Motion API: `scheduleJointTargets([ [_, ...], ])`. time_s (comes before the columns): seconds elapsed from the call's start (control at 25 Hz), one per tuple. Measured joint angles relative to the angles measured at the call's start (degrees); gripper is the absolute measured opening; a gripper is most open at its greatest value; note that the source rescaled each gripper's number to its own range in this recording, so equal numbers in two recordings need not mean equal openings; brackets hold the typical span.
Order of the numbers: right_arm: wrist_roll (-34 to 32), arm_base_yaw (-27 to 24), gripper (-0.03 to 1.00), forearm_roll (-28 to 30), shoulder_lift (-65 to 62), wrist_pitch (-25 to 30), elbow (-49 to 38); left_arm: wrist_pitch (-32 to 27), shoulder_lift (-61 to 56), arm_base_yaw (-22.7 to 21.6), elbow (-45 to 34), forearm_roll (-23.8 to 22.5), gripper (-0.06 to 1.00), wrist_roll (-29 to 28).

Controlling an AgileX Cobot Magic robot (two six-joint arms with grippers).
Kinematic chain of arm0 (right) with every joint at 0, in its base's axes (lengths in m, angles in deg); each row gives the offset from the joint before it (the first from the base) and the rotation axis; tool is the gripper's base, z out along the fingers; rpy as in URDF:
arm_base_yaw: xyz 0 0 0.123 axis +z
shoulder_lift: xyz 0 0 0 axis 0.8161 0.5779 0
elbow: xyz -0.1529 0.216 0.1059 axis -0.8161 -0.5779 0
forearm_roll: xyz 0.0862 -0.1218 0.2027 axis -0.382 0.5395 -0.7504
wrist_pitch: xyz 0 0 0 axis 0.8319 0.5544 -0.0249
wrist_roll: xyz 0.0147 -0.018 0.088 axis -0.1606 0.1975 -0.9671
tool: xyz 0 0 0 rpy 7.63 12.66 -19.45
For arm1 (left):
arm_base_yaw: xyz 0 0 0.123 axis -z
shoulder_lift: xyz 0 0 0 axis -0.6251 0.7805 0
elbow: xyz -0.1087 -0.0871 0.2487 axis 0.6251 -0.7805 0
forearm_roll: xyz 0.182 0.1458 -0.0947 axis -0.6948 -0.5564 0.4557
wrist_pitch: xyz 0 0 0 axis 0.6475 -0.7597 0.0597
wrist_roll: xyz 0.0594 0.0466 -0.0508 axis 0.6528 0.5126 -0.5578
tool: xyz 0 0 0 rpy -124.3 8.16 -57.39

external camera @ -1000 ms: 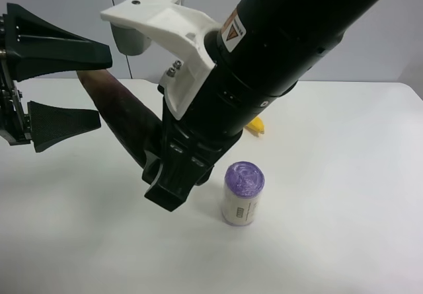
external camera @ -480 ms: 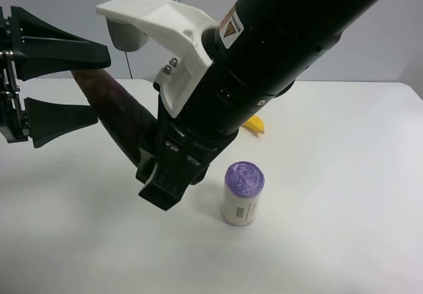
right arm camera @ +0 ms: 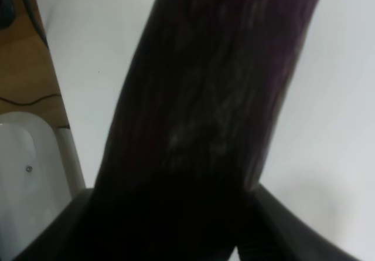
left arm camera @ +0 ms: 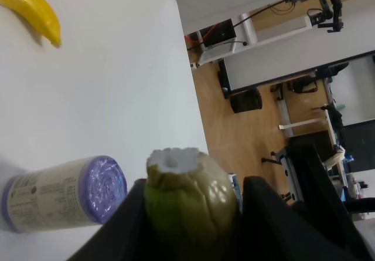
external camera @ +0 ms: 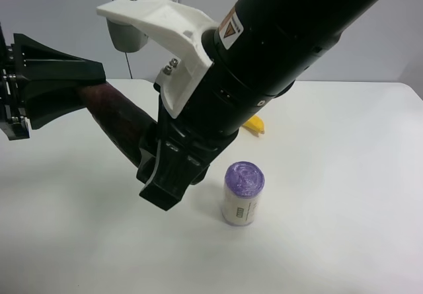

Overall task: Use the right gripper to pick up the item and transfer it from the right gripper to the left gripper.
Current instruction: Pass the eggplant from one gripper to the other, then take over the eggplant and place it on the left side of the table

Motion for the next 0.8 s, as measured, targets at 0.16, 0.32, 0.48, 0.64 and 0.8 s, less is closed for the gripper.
scheduleJointTargets([
  [0.16,0.0,0.0,0.14,0.46,0.0,-0.03,0.0,0.08,0.0,0.0,0.0,-0.09,0.01,0.18],
  [0.32,-0.41,0.0,0.85,1.29,0.0,-1.23,0.0,0.24,0.0,0.0,0.0,-0.42,0.01,0.3],
  [0.48,-0.46,0.0,0.98,1.98,0.0,-0.6,0.0,0.24,0.0,0.0,0.0,-0.53,0.01,0.3],
  [0.64,-1.43,0.0,0.99,2.22,-0.66,3.26,0.0,0.24,0.0,0.0,0.0,-0.59,0.01,0.3],
  [0.8,-3.23,0.0,1.0,3.18,-3.66,8.28,0.0,0.24,0.0,0.0,0.0,-0.64,0.01,0.3],
])
